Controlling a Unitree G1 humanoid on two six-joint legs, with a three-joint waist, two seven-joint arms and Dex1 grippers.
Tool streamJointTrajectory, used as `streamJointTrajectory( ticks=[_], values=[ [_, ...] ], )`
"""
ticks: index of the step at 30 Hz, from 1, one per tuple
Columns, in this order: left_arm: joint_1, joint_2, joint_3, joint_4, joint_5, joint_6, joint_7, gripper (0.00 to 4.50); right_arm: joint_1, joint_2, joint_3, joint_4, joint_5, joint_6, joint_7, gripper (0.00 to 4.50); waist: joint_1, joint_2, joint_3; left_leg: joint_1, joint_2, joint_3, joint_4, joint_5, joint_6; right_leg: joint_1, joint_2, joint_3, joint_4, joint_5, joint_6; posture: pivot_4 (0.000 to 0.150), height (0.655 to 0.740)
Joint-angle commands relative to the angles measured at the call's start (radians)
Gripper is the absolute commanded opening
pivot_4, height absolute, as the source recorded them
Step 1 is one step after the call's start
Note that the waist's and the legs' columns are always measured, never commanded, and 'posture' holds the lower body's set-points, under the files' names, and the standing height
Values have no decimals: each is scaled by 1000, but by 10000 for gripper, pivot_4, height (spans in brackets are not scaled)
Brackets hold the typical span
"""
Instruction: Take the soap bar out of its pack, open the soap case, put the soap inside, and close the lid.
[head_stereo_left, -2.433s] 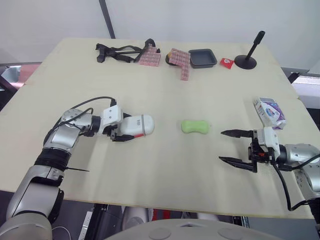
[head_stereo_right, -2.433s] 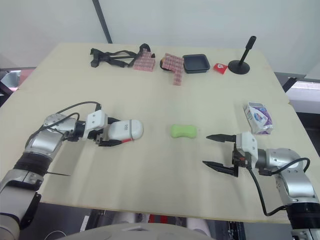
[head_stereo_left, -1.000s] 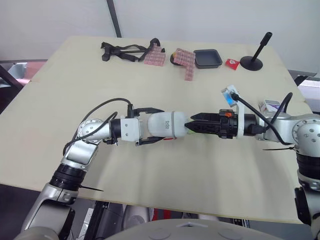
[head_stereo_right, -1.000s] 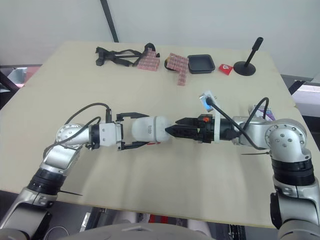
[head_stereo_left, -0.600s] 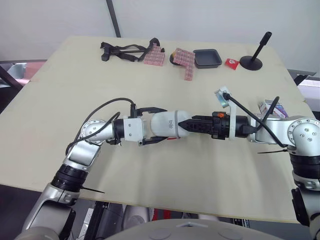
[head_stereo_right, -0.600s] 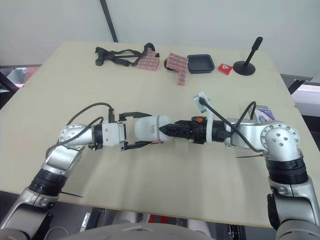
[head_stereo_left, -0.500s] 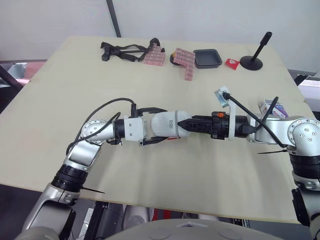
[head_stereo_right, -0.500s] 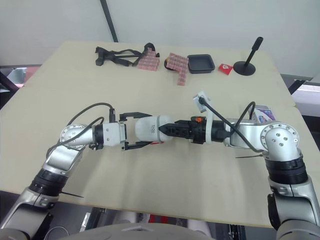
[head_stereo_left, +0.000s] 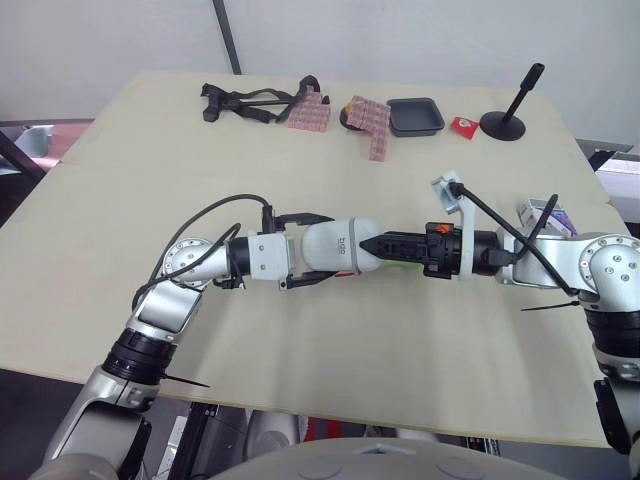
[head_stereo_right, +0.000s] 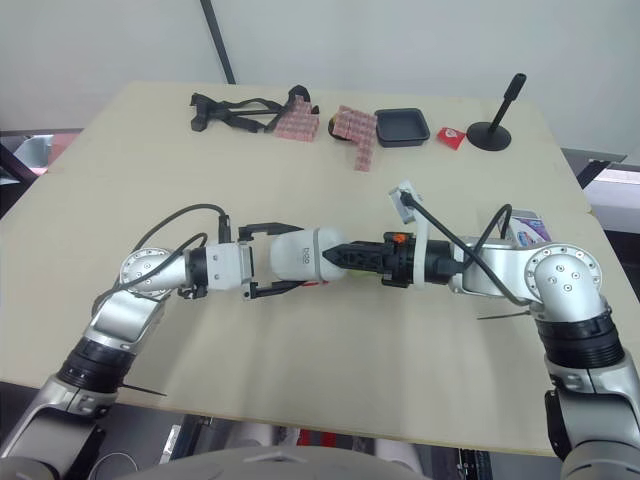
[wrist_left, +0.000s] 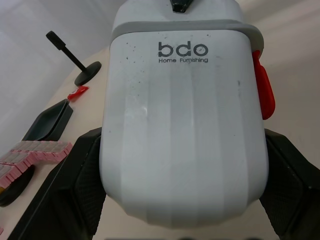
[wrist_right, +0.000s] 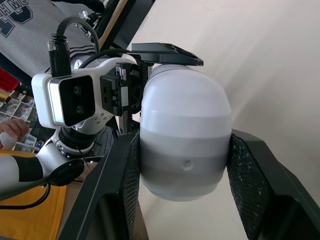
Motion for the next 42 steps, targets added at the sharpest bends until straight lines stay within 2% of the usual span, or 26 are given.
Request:
streamJointTrajectory(
  ticks=[1, 17, 24, 27, 32, 35, 40, 42],
  values=[
    [-3, 1, -1, -37, -19, -1, 5, 35007, -2, -20, 6, -18, 49, -3, 24, 20067, 0, 0, 0, 0, 0, 0, 0, 0, 0, 0, 0, 0, 0, 0, 0, 1500, 7400],
    [33, 20, 2, -70, -43, 35, 1, 35007, 55, -90, -8, 40, 119, 26, 201, 20067, 0, 0, 0, -1, 0, 0, 0, 0, 0, 0, 0, 0, 0, 0, 0, 1500, 7400],
    [41, 31, 0, -76, -48, 49, 0, 35007, 54, -137, -31, 86, 86, 36, 253, 20067, 1, 0, 0, -1, 0, 0, 1, 0, 0, 0, 0, 0, 0, 0, 0, 1500, 7400],
    [42, 34, 0, -74, -49, 55, 0, 35007, 53, -187, -61, 127, 21, 51, 292, 20067, 2, 0, 0, -1, 0, 0, 1, 0, 0, 0, 0, 0, 0, 0, 0, 1500, 7400],
    [44, 40, -1, -66, -53, 68, -6, 35007, 37, -325, -81, 193, -282, 40, 455, 20067, 4, 0, 0, -2, 0, 0, 2, 0, 0, 0, 0, 1, 0, 0, 0, 1500, 7400],
    [48, 43, -1, -58, -57, 70, -10, 35007, 30, -446, 20, 194, -616, -92, 588, 20067, 2, 0, 0, -2, 0, 0, 2, 0, 0, 0, 2, 1, 0, 0, 0, 1500, 7400],
    [46, 42, -2, -51, -57, 71, -9, 35007, -3, -545, 181, 185, -987, -243, 767, 20067, -3, 0, 0, -2, 0, 0, 3, 0, 0, 0, 2, 2, 0, 0, 0, 1500, 7400],
    [45, 40, -4, -48, -54, 70, -8, 35007, -28, -545, 240, 198, -1108, -291, 806, 20067, -4, 0, 0, -2, 0, 0, 3, 0, 0, 0, 2, 2, 0, 0, 0, 1500, 7400]
  ],
)
